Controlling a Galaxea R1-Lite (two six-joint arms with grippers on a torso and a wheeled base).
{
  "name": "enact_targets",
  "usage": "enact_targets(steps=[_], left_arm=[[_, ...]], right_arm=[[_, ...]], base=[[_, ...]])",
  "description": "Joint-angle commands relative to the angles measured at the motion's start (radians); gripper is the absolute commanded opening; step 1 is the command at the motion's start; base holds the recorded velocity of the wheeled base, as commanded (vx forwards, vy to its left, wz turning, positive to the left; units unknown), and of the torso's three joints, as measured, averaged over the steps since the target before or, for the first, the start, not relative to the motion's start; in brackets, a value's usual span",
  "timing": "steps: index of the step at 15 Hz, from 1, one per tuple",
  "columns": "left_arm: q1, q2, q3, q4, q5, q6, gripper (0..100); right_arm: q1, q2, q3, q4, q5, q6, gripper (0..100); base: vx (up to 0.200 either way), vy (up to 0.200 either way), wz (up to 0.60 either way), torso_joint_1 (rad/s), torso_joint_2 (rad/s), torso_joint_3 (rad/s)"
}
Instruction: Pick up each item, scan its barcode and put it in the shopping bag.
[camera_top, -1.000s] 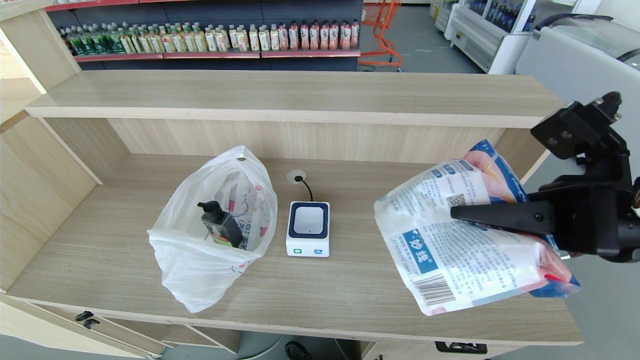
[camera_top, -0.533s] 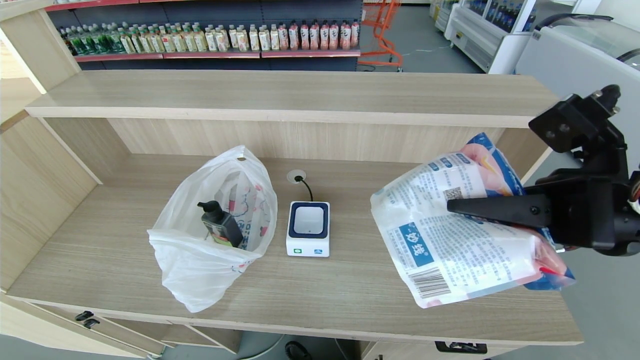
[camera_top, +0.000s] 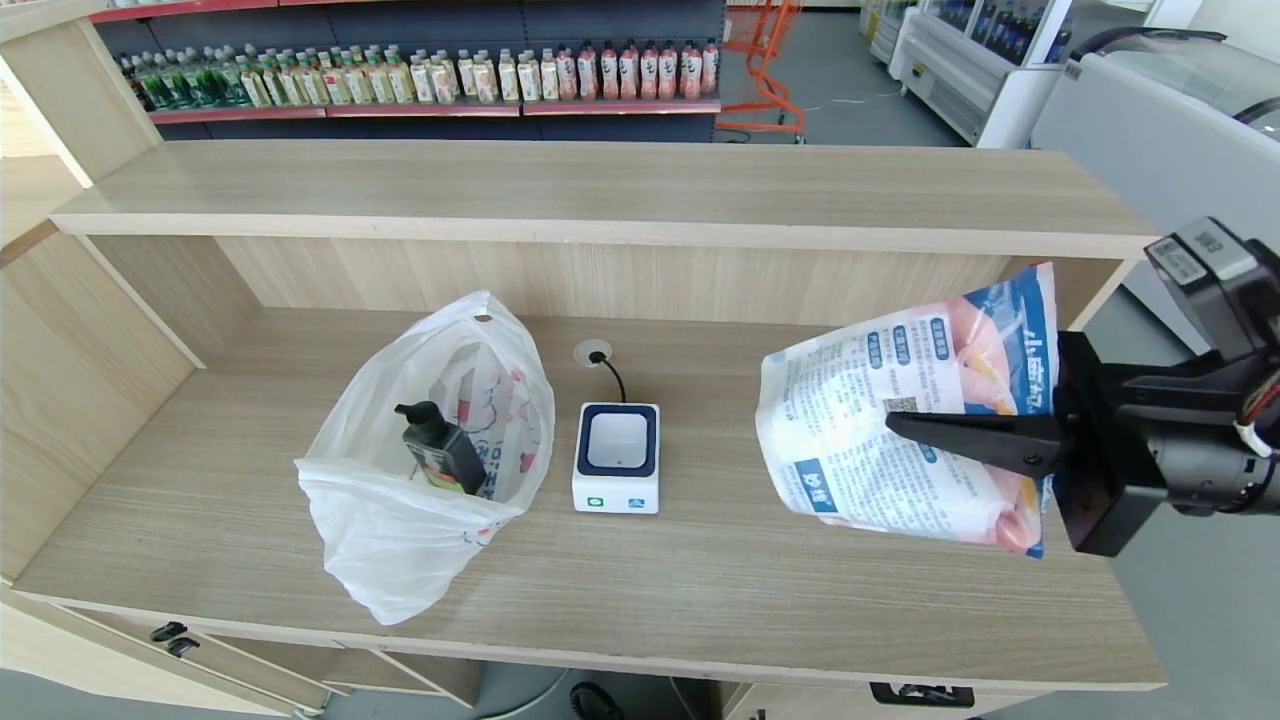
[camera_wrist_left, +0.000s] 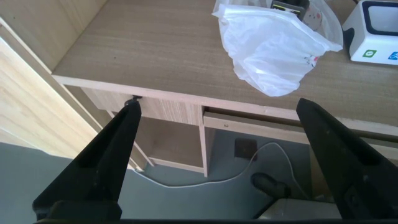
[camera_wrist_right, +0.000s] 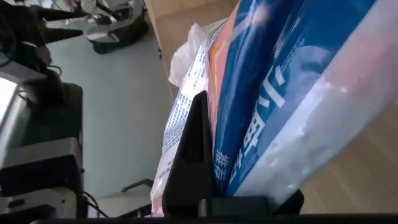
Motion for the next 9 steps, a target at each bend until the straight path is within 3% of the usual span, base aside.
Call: enact_targets(steps=[1, 4, 9], left_arm=[[0.000, 0.000, 0.000, 0.000, 0.000, 0.000, 100], [0.000, 0.000, 0.000, 0.000, 0.000, 0.000, 100], [0.000, 0.000, 0.000, 0.000, 0.000, 0.000, 100]], right_arm=[[-0.054, -0.005, 0.029, 0.006, -0.199, -0.296, 0], [-0.064, -0.045, 0.063, 0.006, -0.276, -0.385, 0], [-0.062, -0.071, 0.109, 0.007, -0.279, -0.411, 0]], base=[[0.000, 0.000, 0.00, 0.000, 0.00, 0.000], [0.000, 0.000, 0.00, 0.000, 0.00, 0.000], [0.000, 0.000, 0.00, 0.000, 0.00, 0.000]])
